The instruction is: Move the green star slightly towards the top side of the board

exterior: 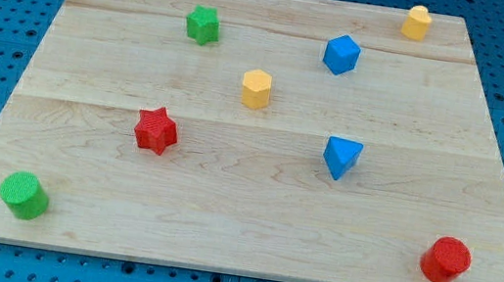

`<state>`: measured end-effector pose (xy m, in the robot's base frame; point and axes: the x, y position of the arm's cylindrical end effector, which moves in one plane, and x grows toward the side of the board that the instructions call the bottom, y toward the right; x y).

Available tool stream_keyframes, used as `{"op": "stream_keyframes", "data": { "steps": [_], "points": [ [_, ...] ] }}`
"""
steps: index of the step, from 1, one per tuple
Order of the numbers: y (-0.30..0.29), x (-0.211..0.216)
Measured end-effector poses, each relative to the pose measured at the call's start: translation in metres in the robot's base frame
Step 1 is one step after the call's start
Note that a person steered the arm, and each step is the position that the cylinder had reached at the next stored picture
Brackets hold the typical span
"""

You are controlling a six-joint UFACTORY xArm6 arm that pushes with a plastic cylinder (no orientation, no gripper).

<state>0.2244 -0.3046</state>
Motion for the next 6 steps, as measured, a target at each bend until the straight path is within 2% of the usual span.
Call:
{"op": "stream_keyframes", "data": {
  "steps": [1, 3, 4, 5, 6],
  "points": [
    [0.000, 0.017],
    [0.195, 0.111],
    [0.243, 0.131],
    [0.262, 0.104],
    [0.228, 0.097]
  ]
}}
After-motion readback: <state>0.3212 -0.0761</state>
